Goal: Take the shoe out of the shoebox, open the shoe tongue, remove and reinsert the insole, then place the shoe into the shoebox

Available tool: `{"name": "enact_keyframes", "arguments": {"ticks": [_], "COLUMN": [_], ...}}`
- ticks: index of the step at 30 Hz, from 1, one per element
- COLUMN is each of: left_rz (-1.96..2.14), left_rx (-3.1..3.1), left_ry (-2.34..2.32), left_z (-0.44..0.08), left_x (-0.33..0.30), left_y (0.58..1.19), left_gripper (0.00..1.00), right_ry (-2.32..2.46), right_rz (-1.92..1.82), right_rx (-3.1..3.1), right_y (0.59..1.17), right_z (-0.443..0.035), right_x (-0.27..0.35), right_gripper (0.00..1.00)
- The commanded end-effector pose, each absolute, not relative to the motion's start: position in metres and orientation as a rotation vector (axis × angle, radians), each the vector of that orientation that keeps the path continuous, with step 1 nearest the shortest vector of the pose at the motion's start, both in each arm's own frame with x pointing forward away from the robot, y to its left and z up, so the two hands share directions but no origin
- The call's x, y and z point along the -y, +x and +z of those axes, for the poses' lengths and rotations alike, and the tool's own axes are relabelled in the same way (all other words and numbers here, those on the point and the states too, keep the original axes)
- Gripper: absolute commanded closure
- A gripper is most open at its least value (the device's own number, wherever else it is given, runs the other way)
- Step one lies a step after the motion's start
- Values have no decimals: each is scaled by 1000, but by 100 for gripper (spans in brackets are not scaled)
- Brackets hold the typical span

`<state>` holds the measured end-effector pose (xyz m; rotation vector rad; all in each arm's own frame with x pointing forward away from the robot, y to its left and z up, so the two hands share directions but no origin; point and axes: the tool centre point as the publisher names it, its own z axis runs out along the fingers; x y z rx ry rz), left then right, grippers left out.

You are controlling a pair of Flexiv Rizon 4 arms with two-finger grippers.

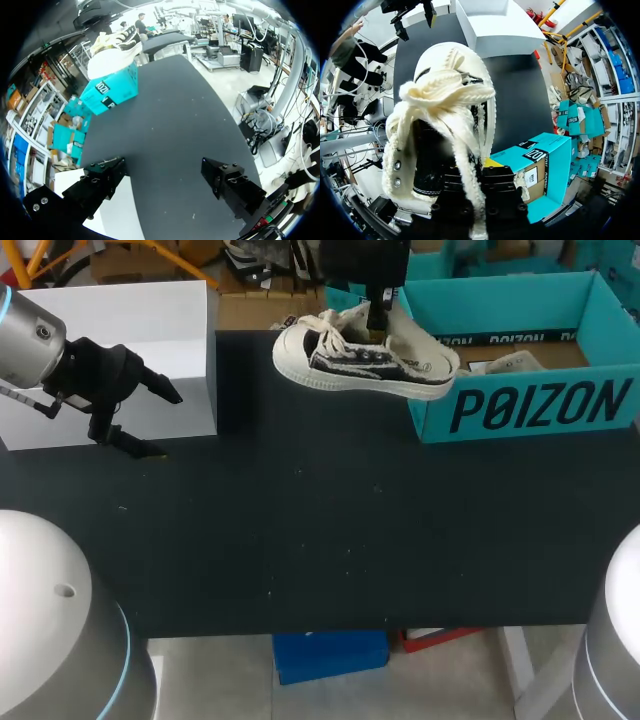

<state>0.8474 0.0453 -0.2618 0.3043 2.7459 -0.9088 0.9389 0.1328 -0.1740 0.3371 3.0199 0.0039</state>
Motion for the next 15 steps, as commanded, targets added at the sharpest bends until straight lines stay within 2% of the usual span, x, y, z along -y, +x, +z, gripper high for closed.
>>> {"name": "enact_keyframes", "arguments": {"ticks": [1,15], "left_rz": [-905,-905], "left_rx": [-2742,-2742], "left_ry": [304,304], "left_z": [-263,-263], "left_x": [-45,-45], "left_y": [846,846], "left_gripper": [0,0], "right_ry": [337,327], "right_rz": [9,8], "right_rx": [-3018,-3015], "right_y": [938,939], "right_z": [-173,-174], "right_x": [-132,-132], "right_gripper": [100,100]}}
